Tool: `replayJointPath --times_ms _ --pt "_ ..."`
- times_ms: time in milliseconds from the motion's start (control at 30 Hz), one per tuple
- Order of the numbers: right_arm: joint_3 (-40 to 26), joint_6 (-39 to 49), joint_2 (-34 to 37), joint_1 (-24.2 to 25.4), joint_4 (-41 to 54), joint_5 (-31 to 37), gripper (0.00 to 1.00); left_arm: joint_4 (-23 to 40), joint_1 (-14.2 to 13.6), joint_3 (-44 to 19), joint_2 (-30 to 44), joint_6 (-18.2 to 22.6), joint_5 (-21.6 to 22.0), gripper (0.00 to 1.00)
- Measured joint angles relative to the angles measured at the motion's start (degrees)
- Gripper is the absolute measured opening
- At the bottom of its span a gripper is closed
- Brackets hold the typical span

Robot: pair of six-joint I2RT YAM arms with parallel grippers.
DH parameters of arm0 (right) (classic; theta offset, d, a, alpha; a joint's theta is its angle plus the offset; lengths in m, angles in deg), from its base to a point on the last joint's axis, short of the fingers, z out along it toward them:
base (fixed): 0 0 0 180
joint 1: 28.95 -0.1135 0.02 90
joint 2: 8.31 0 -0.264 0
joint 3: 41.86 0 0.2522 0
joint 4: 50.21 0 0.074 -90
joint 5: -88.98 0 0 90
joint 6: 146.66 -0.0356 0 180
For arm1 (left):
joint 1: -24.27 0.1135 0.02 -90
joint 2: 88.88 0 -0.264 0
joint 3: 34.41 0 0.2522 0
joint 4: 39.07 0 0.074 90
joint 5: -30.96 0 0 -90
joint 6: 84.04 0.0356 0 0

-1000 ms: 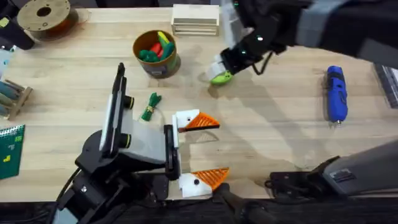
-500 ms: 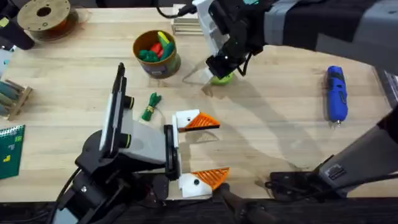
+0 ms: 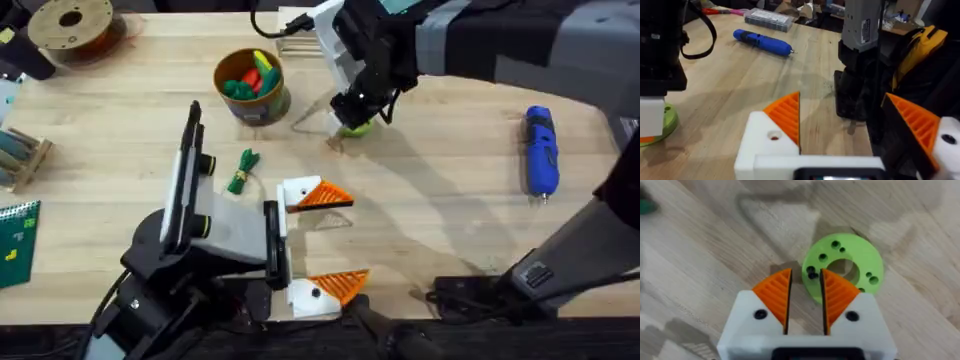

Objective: Pick up the gripper from the table and insert it into the empty holder that is missing its gripper. Then pick up a screw, insert it into the mounting hole, and use the screwdriver to tighten it. Finally, clean up the table by picking up the vegetable and placing it into the bucket.

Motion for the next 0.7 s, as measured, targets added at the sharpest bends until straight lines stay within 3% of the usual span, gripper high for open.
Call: replayJointPath --times_ms 333,500,700 --pt "-0.06 0.03 0.13 0.08 -0.75 0.61 0.207 0.01 0.0 0.0 0.0 0.0 0.0 0.987" --pt "-0.06 0.09 0.37 0.22 -1.2 1.01 0.021 0.0 0.0 0.0 0.0 0.0 0.0 0.987" --pt "-0.1 0.24 0.37 0.26 -1.22 1.03 0.01 0.0 0.0 0.0 0.0 0.0 0.0 0.987"
